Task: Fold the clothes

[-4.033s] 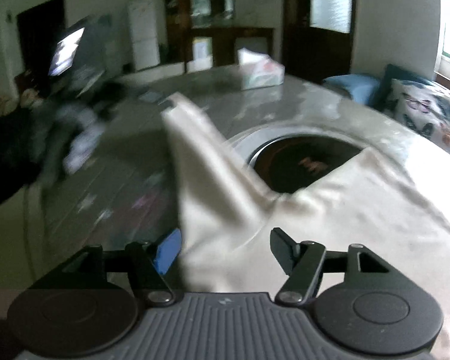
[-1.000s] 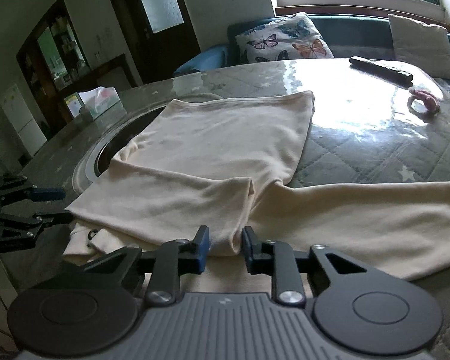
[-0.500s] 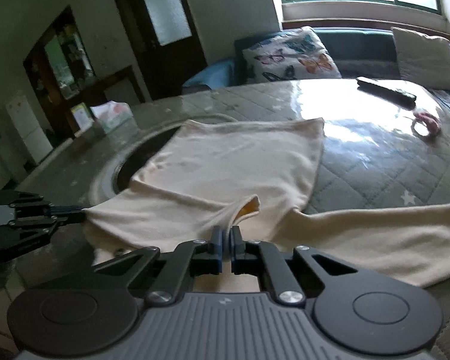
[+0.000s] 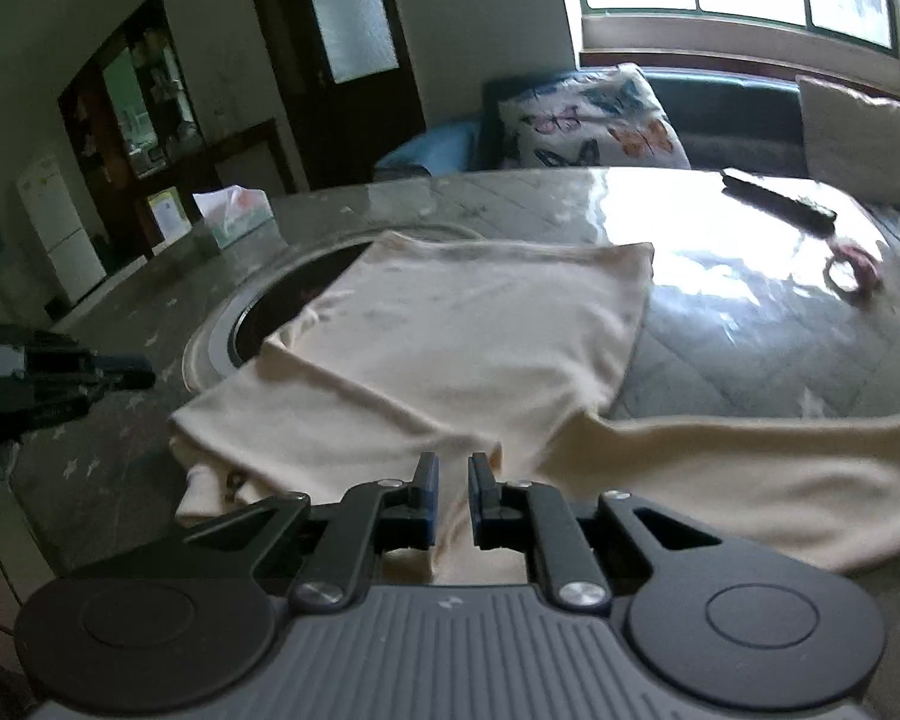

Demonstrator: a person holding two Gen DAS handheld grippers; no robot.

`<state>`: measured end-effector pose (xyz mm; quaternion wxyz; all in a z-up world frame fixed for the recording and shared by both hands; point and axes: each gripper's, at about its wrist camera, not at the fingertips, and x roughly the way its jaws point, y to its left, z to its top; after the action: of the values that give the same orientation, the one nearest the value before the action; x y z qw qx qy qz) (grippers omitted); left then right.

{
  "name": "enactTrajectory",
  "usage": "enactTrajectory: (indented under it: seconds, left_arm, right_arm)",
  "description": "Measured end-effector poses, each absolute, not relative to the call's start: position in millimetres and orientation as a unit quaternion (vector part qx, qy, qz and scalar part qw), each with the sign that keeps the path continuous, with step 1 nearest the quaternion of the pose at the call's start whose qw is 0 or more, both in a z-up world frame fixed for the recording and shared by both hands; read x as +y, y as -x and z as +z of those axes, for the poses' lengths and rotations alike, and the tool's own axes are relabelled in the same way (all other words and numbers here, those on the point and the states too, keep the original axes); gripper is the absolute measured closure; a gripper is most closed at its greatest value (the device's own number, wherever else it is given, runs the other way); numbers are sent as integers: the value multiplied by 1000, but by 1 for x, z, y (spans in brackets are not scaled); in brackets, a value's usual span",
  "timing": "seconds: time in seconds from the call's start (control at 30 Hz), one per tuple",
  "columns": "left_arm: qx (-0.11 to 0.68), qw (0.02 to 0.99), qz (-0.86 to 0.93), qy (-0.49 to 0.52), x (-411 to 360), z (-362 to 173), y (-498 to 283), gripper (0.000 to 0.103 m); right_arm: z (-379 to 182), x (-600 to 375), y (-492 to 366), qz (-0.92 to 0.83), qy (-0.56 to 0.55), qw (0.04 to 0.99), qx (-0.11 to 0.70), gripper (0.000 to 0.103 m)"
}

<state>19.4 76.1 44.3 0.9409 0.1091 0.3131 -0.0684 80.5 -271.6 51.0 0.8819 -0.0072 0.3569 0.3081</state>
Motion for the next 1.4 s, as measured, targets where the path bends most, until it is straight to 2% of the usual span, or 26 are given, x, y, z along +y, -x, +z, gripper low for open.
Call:
enactTrajectory:
  seconds: [0.17, 0.4, 0.5, 0.57, 0.9, 0.93, 1.0, 1.03, 1.07, 1.13, 1.23, 1.4]
  left_arm:
    - [306, 941, -99, -103, 58, 43, -46, 96]
    - [333, 928, -130, -106, 38, 17, -90, 96]
    - [343, 927, -105, -111, 42, 6, -101, 96]
    - [347, 927, -95, -102, 48, 2, -104, 96]
    - [338, 931, -88, -102, 35, 14, -96, 95]
    - [335, 932, -92, -101, 31, 17, -95, 93]
    - [326, 934, -103, -101, 21, 22, -90, 83]
    - [322, 935, -109, -102, 16, 25, -88, 73]
    - [317, 936, -115, -104, 11, 26, -85, 68]
    - [312, 936, -128, -106, -1, 28, -81, 65]
    - [309, 934, -145, -106, -15, 27, -78, 52]
    - [312, 929, -165, -110, -37, 24, -77, 44]
  right_arm:
    - [38, -256, -94, 313, 14, 875, 370, 92]
    - [23, -253, -103, 301, 17, 874, 381, 91]
    - [21, -254, -102, 296, 27, 879, 373, 88]
    - [20, -254, -101, 293, 37, 882, 367, 83]
    - [21, -258, -85, 287, 62, 891, 345, 82]
    - [23, -262, -83, 284, 55, 894, 342, 80]
    - [27, -269, -80, 278, 43, 899, 337, 77]
    - [29, -275, -80, 271, 34, 902, 333, 73]
    - [31, -282, -79, 259, 28, 907, 330, 69]
    - [34, -298, -78, 231, 18, 916, 327, 68]
    - [33, -325, -81, 178, 7, 927, 330, 67]
    - [27, -373, -89, 84, -19, 939, 334, 65]
